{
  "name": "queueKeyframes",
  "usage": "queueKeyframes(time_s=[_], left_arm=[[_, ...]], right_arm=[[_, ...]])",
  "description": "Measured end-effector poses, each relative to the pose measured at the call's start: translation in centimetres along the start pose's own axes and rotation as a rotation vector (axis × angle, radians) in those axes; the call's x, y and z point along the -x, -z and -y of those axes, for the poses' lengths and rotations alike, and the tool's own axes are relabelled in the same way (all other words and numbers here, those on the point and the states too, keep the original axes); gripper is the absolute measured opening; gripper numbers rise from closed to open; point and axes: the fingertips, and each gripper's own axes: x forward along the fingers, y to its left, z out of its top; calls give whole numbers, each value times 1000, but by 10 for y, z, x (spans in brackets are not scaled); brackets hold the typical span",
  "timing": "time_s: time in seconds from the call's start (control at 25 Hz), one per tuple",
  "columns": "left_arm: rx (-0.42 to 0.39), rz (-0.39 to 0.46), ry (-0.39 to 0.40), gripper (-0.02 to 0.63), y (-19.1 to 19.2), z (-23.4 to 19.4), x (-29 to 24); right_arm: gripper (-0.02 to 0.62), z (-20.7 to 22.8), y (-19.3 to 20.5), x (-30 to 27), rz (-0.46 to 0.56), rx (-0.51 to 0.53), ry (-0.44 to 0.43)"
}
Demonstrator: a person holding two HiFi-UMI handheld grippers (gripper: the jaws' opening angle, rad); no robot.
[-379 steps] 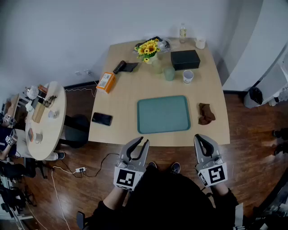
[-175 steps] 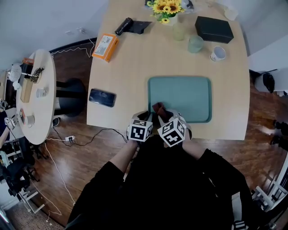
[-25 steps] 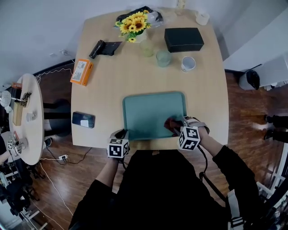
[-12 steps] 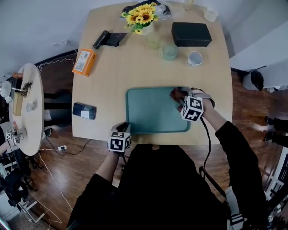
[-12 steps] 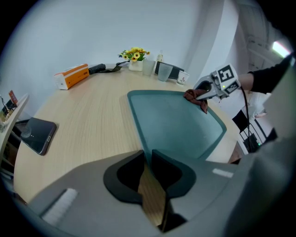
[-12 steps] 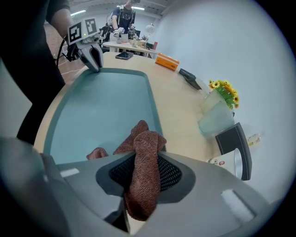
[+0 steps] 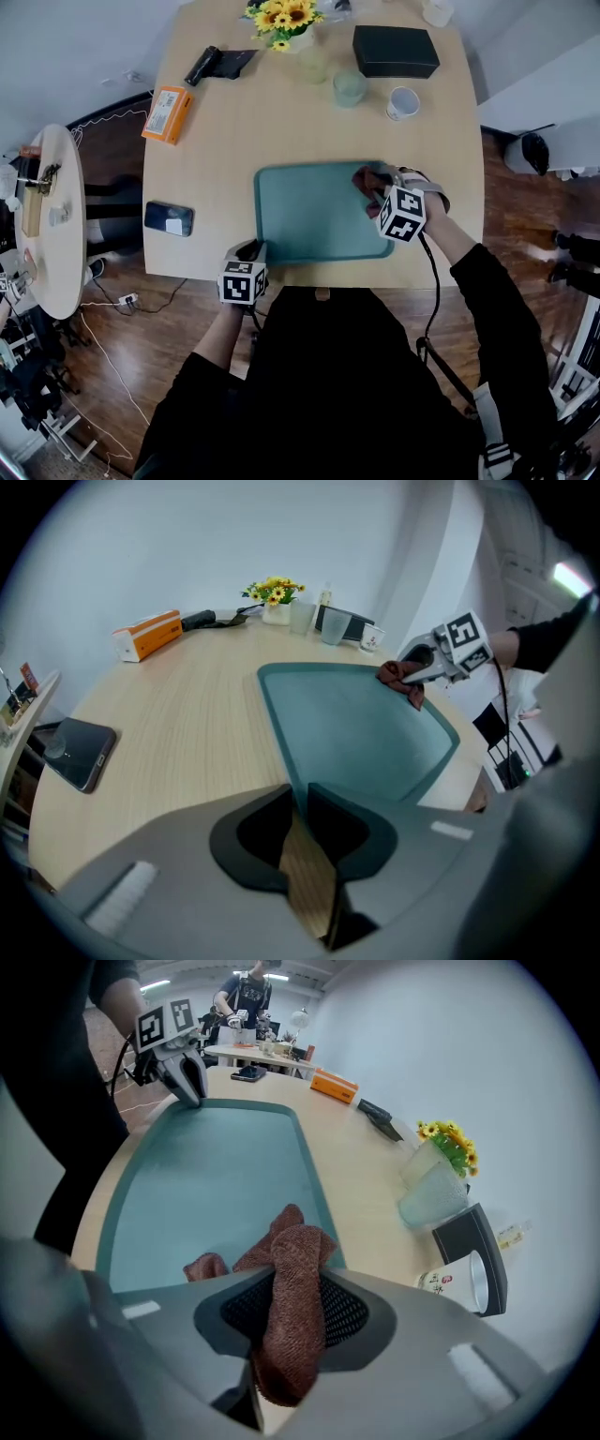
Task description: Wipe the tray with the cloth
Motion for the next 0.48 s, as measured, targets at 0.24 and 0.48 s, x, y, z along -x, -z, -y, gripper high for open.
queueKeyframes(time_s=[0.24,0.48], left_arm=[[3,-2,-4,37,1,-1,0],[-19,-30,7,38,-2,-3,-1]], right_arm=[[112,-80,11,25,34,-37,-31],[110,-113,16,35,27,-178,9]])
